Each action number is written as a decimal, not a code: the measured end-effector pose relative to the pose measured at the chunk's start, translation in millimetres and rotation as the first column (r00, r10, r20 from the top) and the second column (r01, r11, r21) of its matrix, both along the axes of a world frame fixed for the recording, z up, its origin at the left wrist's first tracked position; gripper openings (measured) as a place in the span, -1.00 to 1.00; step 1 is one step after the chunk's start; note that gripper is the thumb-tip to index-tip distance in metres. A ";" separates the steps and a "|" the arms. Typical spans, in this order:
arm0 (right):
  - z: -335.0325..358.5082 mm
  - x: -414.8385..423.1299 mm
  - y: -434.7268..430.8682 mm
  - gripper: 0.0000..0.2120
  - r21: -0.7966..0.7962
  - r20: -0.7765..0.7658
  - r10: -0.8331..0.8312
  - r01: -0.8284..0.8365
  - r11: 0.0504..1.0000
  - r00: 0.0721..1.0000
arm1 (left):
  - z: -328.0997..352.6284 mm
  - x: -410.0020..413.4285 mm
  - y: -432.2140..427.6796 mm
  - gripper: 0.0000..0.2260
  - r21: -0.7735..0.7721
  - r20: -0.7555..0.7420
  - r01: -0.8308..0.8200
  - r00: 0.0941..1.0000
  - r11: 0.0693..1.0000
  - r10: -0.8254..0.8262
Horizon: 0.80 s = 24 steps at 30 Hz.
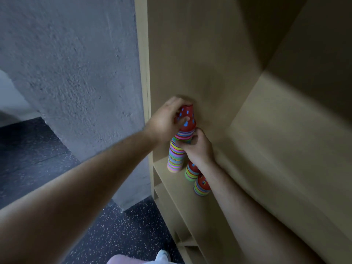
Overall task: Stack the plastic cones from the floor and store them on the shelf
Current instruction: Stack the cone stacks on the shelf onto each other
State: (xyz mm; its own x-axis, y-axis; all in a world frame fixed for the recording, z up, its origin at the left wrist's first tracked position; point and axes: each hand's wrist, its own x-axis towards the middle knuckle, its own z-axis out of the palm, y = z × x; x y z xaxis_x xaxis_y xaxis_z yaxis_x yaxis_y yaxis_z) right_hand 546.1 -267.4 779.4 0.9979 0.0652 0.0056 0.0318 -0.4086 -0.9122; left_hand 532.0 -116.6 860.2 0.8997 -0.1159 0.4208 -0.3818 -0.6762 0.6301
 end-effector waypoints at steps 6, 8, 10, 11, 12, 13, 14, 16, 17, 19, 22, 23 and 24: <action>-15.5 -4.5 -2.4 -0.56 -0.160 0.066 0.008 0.002 0.987 0.998 | -28.6 -5.8 1.9 -0.51 -0.018 -0.130 0.025 0.991 1.000 -0.027; -18.1 -4.7 -7.2 -0.44 -0.193 0.080 0.019 -0.003 0.981 0.997 | -27.7 -3.9 3.4 -0.50 0.020 -0.100 0.031 0.995 0.999 -0.029; -22.5 -8.6 -15.7 -0.29 -0.259 0.122 0.007 0.026 0.966 0.992 | -28.1 -5.6 1.8 -0.50 0.139 0.028 -0.033 0.999 0.990 0.030; -22.9 -14.7 -21.4 -0.27 -0.272 0.145 -0.003 0.043 0.961 0.989 | -29.7 -9.9 -1.3 -0.52 0.214 0.119 -0.090 0.991 0.973 0.065; -25.1 -21.3 -28.2 -0.30 -0.266 0.186 -0.017 0.067 0.962 0.982 | -31.6 -15.8 -6.4 -0.55 0.273 0.201 -0.136 0.976 0.952 0.082; -27.3 -29.7 -35.7 -0.34 -0.258 0.222 -0.035 0.093 0.962 0.974 | -35.7 -22.5 -13.7 -0.59 0.307 0.258 -0.146 0.964 0.941 0.065; -29.3 -38.7 -44.1 -0.38 -0.248 0.264 -0.051 0.119 0.961 0.963 | -42.1 -29.5 -23.0 -0.62 0.318 0.292 -0.118 0.956 0.941 0.022; -43.2 -54.7 -61.3 -0.47 -0.224 0.281 -0.078 0.145 0.964 0.956 | -62.4 -40.8 -44.2 -0.70 0.304 0.278 0.007 0.956 0.953 -0.096; -50.2 -63.3 -69.0 -0.50 -0.211 0.269 -0.087 0.146 0.966 0.959 | -76.4 -44.1 -55.2 -0.73 0.288 0.238 0.070 0.961 0.955 -0.142; -68.3 -79.7 -83.7 -0.52 -0.211 0.245 -0.094 0.148 0.966 0.965 | -106.7 -50.2 -76.6 -0.77 0.263 0.118 0.146 0.976 0.954 -0.182; -90.2 -97.4 -101.8 -0.50 -0.238 0.212 -0.131 0.181 0.954 0.968 | -145.4 -54.9 -101.5 -0.72 0.265 -0.099 0.198 0.979 0.944 -0.178; -95.3 -100.7 -106.0 -0.50 -0.246 0.195 -0.141 0.188 0.951 0.971 | -153.6 -54.6 -106.3 -0.64 0.265 -0.172 0.214 0.970 0.940 -0.173; -101.3 -102.3 -110.5 -0.49 -0.251 0.191 -0.143 0.189 0.949 0.971 | -159.7 -52.8 -110.1 -0.57 0.266 -0.238 0.222 0.958 0.938 -0.160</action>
